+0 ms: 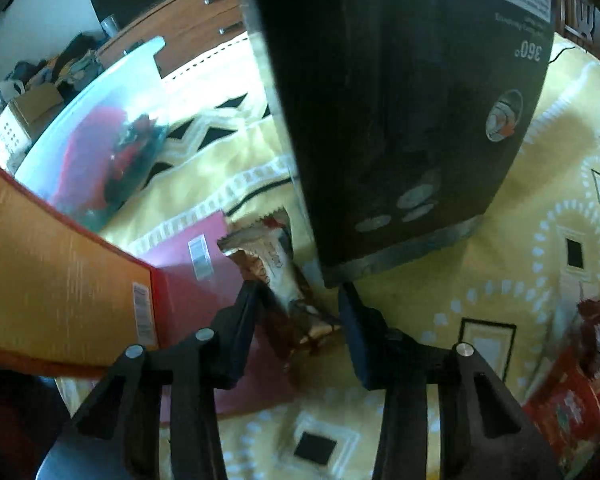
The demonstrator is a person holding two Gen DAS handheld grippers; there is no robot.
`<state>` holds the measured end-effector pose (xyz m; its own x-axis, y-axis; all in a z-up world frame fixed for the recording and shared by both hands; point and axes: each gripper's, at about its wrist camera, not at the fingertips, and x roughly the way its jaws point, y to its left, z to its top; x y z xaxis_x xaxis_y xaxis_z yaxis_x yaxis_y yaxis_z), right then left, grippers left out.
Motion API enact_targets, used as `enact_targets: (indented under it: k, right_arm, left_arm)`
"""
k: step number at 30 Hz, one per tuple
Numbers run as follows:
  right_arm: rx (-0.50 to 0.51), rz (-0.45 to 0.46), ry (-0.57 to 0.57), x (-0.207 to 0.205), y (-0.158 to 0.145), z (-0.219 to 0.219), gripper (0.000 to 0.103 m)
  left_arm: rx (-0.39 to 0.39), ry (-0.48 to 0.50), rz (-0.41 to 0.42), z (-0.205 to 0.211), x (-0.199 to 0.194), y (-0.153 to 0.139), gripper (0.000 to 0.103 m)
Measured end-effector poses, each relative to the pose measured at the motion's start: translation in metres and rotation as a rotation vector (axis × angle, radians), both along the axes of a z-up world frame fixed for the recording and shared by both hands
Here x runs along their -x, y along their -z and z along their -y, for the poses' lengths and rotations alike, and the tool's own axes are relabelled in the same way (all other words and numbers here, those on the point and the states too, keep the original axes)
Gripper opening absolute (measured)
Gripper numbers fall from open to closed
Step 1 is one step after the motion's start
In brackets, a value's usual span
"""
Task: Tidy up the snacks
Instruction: 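Grasp the gold-wrapped chocolate bar with the right tool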
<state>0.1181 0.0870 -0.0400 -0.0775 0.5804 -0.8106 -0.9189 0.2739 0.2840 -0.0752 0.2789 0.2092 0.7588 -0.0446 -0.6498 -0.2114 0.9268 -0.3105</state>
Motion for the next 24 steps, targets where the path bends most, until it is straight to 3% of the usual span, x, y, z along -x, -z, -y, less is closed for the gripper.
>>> enact_targets:
  k: [6, 12, 16, 18, 21, 24]
  right_arm:
    - [0.036, 0.026, 0.025, 0.004, 0.004, -0.004, 0.033]
    - [-0.03, 0.03, 0.137, 0.013, -0.046, 0.05, 0.026]
    - [-0.075, 0.075, 0.318, 0.033, -0.093, 0.128, 0.024]
    - [-0.091, 0.082, 0.424, 0.048, -0.108, 0.177, 0.024]
    - [-0.078, 0.071, 0.6, 0.077, -0.11, 0.255, 0.024]
    - [-0.007, 0.032, 0.754, 0.102, -0.091, 0.329, 0.024]
  left_arm:
    - [0.0, 0.0, 0.002, 0.001, 0.006, -0.003, 0.085]
    - [-0.035, 0.101, 0.027, 0.025, 0.013, -0.012, 0.085]
    - [-0.014, 0.257, -0.019, 0.065, 0.011, 0.004, 0.085]
    - [0.034, 0.355, -0.083, 0.094, 0.008, 0.027, 0.085]
    - [0.081, 0.443, -0.2, 0.132, -0.005, 0.071, 0.085]
    - [0.059, 0.461, -0.302, 0.156, -0.024, 0.115, 0.085]
